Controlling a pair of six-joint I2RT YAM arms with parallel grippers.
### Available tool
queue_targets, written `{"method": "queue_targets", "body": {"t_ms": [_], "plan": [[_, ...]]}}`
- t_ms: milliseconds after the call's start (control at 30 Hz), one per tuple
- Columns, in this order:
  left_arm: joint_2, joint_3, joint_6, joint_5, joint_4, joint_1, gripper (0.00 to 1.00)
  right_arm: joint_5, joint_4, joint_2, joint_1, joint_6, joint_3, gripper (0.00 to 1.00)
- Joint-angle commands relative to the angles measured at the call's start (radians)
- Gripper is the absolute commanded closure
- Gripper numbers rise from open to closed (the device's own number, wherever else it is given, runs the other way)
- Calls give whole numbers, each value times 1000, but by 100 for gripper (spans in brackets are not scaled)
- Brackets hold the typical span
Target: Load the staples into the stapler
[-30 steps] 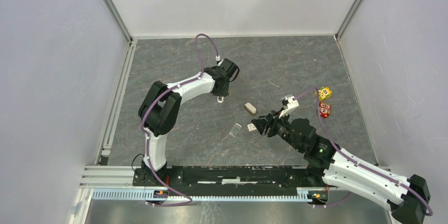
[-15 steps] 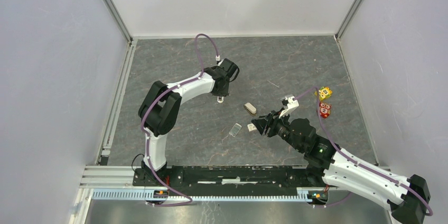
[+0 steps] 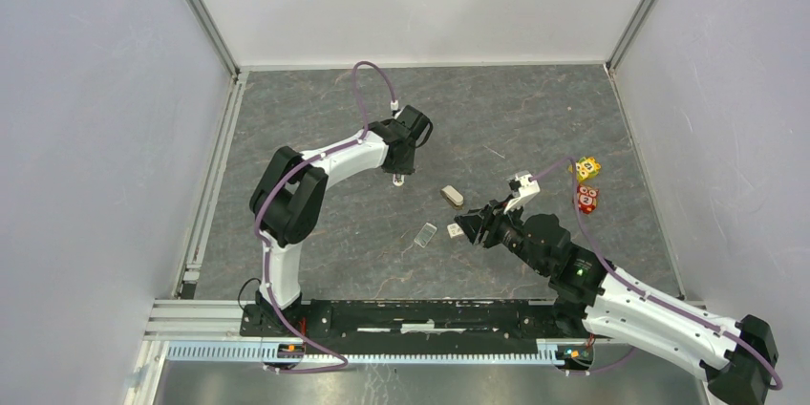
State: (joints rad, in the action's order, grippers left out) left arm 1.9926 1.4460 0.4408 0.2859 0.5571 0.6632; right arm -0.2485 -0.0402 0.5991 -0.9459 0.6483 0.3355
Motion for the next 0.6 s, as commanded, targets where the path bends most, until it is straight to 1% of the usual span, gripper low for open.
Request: {"method": "queue_targets", "body": {"t_ms": [0, 33, 100, 233, 300, 400, 467, 567], "plan": [[-87, 8, 10, -15, -30, -5, 60, -3, -30, 11, 3, -19, 6, 49], [-102, 6, 14, -18, -31, -9, 56, 3, -37, 16, 2, -26, 7, 49], [-147, -18, 26, -39, -45, -31, 54, 14, -59, 31, 4, -41, 6, 48], [-258, -140, 67, -106, -139, -97, 53, 8, -131, 114, 4, -111, 24, 44], [-307, -207, 71, -119, -191, -119, 52, -28, -134, 186, 5, -187, 87, 39], [-347, -293, 38, -139, -278, -125, 47, -85, -113, 313, 17, -309, 218, 33], [-335, -324, 39, -160, -331, -125, 43, -101, -101, 387, 33, -366, 300, 32], [-292, -341, 40, -198, -404, -118, 40, -91, -85, 477, 59, -392, 394, 31]]}}
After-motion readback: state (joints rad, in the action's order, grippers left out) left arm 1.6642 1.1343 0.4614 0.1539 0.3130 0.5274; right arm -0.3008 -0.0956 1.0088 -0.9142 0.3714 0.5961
